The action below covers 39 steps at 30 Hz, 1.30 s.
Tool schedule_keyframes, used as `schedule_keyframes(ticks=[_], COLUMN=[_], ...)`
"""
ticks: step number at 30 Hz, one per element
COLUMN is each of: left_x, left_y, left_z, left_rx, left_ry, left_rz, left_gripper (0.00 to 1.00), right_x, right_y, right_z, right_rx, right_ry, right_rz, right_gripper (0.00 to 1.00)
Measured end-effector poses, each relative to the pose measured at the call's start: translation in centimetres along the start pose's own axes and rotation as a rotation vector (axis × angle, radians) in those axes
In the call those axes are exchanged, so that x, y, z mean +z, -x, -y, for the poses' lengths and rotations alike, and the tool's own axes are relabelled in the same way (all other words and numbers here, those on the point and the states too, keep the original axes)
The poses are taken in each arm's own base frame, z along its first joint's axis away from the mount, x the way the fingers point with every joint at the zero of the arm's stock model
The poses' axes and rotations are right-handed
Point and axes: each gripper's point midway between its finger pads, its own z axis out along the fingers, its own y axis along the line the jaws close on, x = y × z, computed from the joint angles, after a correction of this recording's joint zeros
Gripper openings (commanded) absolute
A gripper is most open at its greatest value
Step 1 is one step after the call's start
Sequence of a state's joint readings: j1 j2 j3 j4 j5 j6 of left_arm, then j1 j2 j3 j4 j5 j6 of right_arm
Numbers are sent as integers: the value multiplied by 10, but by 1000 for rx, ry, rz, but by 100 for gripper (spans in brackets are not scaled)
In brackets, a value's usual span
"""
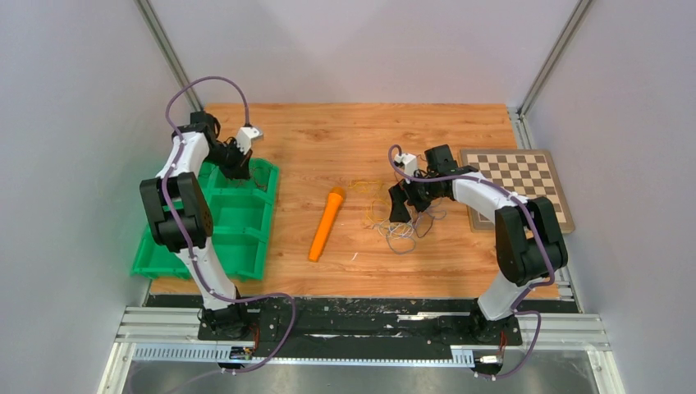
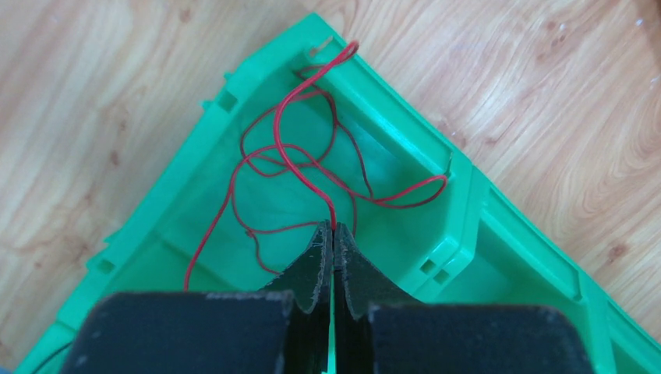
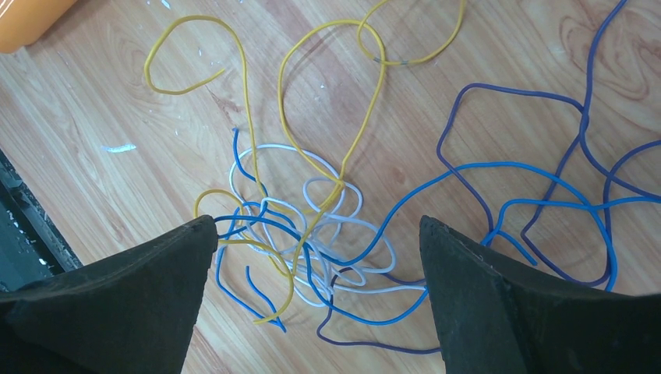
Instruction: Untangle the cables
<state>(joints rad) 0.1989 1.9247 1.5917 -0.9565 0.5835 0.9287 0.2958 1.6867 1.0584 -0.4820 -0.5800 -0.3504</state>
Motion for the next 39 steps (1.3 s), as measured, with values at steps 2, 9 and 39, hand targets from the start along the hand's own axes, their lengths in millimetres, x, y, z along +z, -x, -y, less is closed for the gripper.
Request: schedule_keyframes(ticks=[2,9,39], left_x=[3,2,17], left_y=[-12,-39,178], left_z=[-1,-23,181], left_rx=[-17,-61,159], left_ry=[2,75,-83], left_rz=[-16,-51,360], left_gripper=[0,38,98], right_x=[-1,-2,-49], right_y=[-1,-4,14], right_z=[1,0,10], right_rx=[1,1,-3], right_ry=[-3,-5,-48], right_rz=[0,-3,10], right_gripper=[100,100,92])
